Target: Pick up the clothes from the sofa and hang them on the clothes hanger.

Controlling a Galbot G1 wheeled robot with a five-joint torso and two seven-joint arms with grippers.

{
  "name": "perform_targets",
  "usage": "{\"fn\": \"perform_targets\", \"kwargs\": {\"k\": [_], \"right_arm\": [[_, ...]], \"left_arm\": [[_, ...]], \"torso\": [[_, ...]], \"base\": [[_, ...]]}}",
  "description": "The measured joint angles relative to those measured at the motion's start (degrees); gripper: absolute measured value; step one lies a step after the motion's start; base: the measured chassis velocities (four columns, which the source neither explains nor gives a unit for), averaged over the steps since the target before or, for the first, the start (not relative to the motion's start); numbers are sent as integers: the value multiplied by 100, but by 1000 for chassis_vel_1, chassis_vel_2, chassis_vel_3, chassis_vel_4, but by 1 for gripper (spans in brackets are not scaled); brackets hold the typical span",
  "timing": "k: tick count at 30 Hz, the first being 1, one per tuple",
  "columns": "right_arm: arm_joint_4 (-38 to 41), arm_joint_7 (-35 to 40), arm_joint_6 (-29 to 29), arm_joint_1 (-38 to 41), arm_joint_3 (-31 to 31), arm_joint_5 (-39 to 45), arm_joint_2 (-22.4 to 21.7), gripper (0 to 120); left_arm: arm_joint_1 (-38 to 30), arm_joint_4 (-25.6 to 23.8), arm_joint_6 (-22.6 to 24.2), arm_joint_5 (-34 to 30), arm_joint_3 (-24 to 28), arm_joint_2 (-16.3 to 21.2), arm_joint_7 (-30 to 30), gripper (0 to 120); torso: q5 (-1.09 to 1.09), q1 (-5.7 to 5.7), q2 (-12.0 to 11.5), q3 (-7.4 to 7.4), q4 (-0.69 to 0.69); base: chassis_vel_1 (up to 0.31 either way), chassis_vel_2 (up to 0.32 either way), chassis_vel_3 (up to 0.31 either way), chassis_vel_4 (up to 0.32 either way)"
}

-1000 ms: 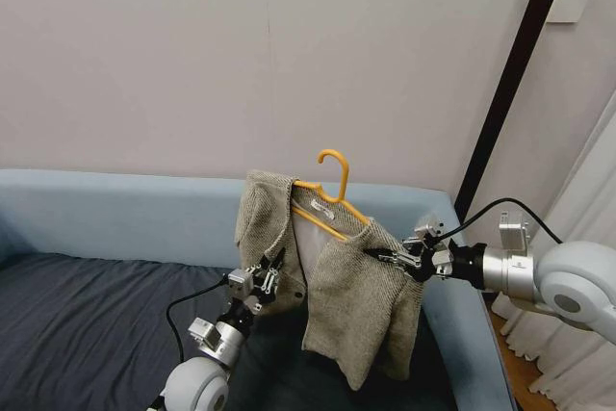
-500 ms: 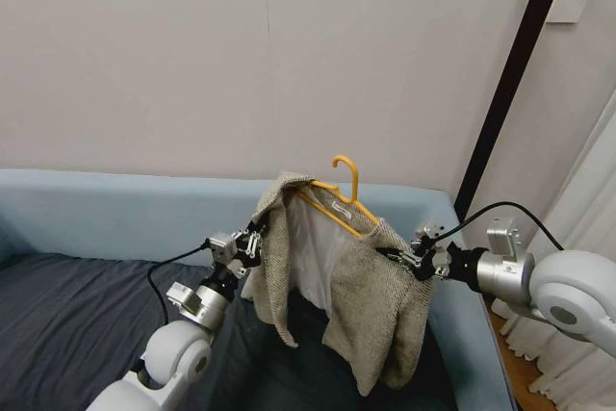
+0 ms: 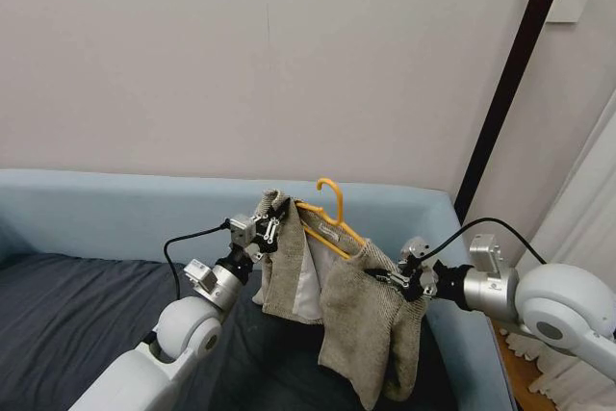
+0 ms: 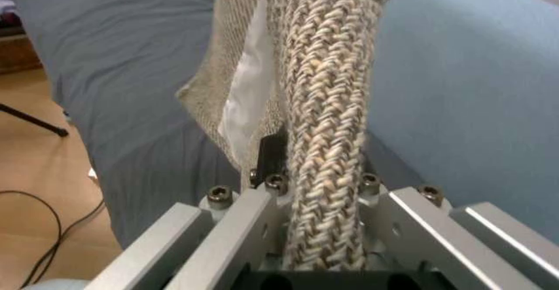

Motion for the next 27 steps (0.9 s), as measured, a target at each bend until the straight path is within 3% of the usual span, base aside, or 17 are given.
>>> {"fn": "perform_targets", "kwargs": {"k": [9, 13, 20, 27], "right_arm": [[-12, -48, -27, 4, -74, 113, 103, 3], [-20, -23, 14, 51, -26, 573, 177, 3], [-24, 43, 101, 72, 143, 1207, 197, 3], [25, 131, 134, 64, 270, 1503, 147, 3]], "left_arm": [[97, -7, -335, 20, 111, 42, 793, 0], [480, 44, -438, 465, 109, 102, 1326, 0], [818, 118, -493, 899, -80, 147, 1422, 0], [950, 49, -493, 1140, -247, 186, 1001, 0]], "torso": [[0, 0, 0, 0, -2], [-1, 0, 0, 0, 1], [-2, 0, 0, 0, 0], [-1, 0, 0, 0, -1]], "base": [[0, 0, 0, 0], [0, 0, 0, 0], [0, 0, 0, 0], [0, 0, 0, 0]]}}
